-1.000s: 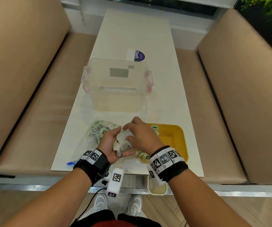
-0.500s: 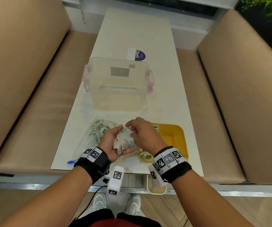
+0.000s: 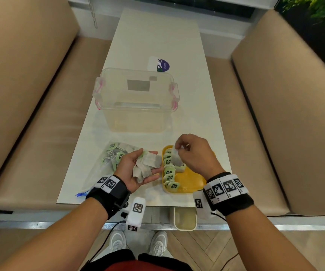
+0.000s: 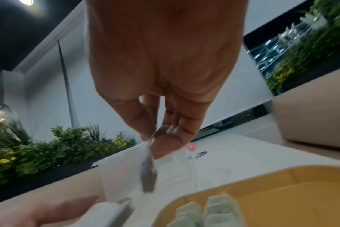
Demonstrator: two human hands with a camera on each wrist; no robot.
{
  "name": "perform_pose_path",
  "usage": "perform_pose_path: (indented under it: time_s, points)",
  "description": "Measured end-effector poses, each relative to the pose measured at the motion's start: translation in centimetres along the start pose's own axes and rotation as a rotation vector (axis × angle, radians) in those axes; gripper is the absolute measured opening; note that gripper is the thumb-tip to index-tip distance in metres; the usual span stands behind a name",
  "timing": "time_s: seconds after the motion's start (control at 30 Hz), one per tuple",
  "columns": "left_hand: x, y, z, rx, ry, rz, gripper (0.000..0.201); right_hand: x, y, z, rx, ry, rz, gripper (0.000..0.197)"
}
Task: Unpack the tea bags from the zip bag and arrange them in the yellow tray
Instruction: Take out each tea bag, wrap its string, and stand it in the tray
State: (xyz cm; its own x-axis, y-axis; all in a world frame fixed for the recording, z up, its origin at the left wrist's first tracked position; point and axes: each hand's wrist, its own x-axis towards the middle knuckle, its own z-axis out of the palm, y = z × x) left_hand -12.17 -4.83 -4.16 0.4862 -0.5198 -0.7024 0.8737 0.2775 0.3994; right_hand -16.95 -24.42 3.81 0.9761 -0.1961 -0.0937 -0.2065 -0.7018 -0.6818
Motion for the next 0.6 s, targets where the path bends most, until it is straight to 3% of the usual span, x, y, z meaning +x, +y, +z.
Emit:
perform_pose_path:
  time_s: [0.17, 0.33, 0.47, 0.6]
  points:
    - [0.2, -0.2, 0.0, 0.007, 0.002, 0.01, 0.046, 0.0, 1.9, -1.7, -0.145, -0.065, 0.067, 0.034]
    - [0.3, -0.3, -0.1, -0.005, 0.0, 0.003, 0.045, -0.2, 3.4, -1.8, -0.408, -0.041, 0.005, 0.014]
    - [0.4, -0.3, -0.2, -0.014, 0.001, 0.005, 0.045, -0.4, 3.6, -2.2, -0.434, -0.1, 0.05, 0.018]
    - [0.4, -0.3, -0.2, -0.017, 0.0, 0.001, 0.045, -0.5, 3.7, -2.6, -0.307, -0.122, 0.096, 0.015]
